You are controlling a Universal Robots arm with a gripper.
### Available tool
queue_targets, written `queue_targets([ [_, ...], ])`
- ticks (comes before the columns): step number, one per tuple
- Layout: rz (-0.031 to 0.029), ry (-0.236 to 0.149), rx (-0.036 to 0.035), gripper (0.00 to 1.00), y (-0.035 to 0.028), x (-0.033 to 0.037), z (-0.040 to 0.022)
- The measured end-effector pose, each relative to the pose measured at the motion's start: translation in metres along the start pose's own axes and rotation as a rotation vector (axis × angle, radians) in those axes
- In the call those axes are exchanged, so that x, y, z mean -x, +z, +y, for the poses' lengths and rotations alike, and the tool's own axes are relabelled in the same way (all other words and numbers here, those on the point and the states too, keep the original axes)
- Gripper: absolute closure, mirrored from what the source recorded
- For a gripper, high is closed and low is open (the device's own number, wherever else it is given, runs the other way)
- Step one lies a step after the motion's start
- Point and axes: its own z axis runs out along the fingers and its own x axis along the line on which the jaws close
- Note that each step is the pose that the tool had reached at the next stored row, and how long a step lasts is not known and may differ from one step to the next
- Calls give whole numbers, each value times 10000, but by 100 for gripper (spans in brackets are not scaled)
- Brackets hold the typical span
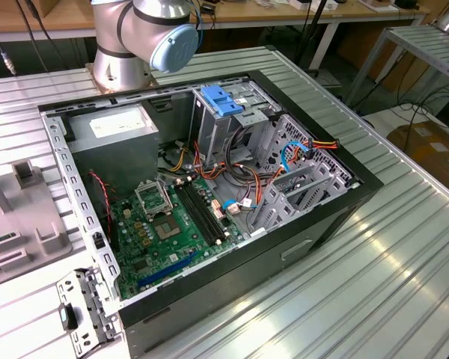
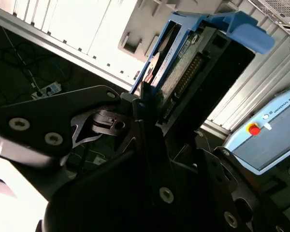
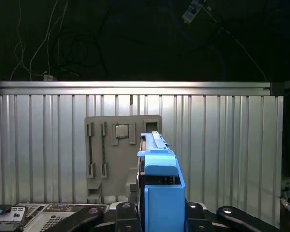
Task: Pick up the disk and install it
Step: 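Pick up the disk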
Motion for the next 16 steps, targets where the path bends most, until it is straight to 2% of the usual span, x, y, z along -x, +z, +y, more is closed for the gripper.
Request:
queue_targets([
  [1, 85, -2, -2, 64, 5, -27, -1],
  [12, 85, 0, -2, 64, 30, -90, -19],
  [16, 85, -1, -1, 64, 43, -126, -51],
])
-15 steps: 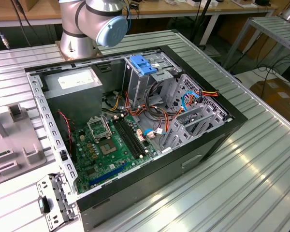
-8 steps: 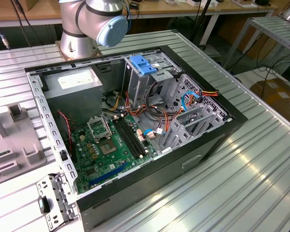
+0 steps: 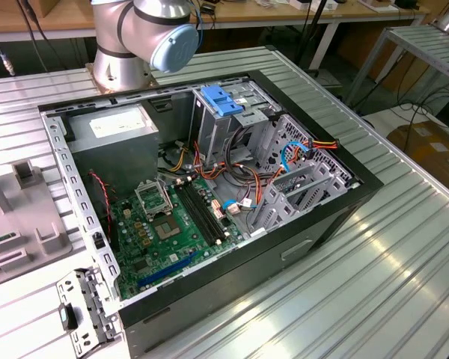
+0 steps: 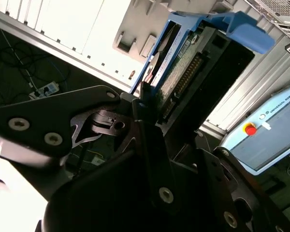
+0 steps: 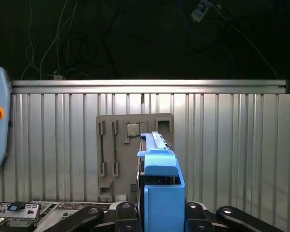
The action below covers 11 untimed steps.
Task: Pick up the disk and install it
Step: 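Pick up the disk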
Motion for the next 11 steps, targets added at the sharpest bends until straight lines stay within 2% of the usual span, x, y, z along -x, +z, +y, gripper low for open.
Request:
queue_targets([
  [11, 0, 0, 7, 64, 21, -65, -105],
])
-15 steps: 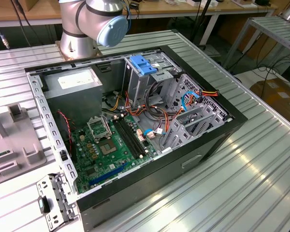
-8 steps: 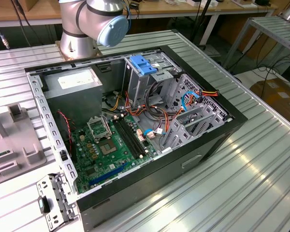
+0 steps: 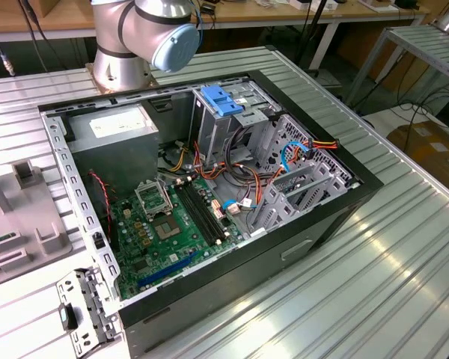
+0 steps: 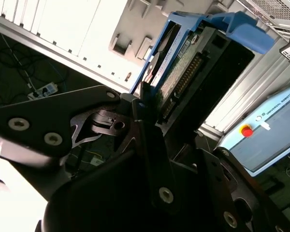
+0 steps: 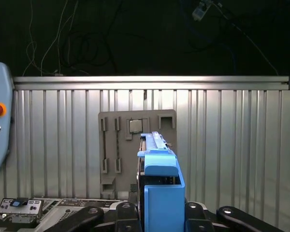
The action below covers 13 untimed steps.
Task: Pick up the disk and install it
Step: 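Pick up the disk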
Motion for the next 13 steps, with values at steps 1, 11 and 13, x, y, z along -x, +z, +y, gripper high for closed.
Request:
queue_targets([
  [1, 0, 0, 0, 64, 1, -3, -7],
  [11, 0, -1, 6, 64, 18, -40, -119],
  [13, 0, -1, 8, 64, 22, -47, -146],
])
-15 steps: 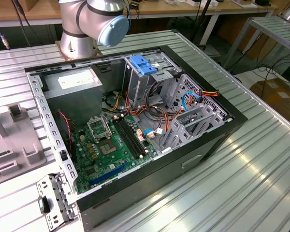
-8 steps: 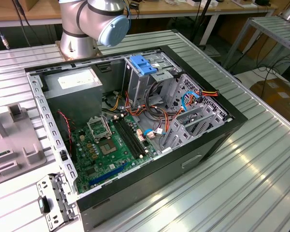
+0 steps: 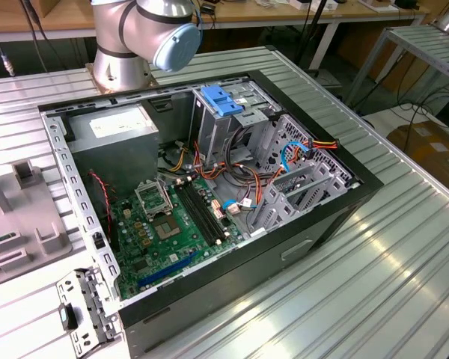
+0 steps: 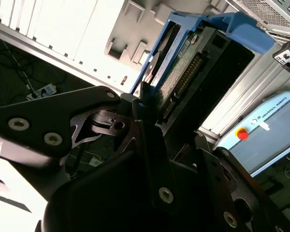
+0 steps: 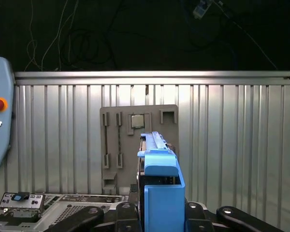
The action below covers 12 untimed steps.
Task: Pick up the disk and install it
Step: 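Pick up the disk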
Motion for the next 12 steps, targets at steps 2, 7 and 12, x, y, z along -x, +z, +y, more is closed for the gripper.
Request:
queue_targets([
  [2, 0, 0, 3, 64, 4, -9, -32],
  [7, 0, 0, 12, 64, 16, -32, -106],
  [12, 0, -2, 26, 64, 28, -55, -203],
])
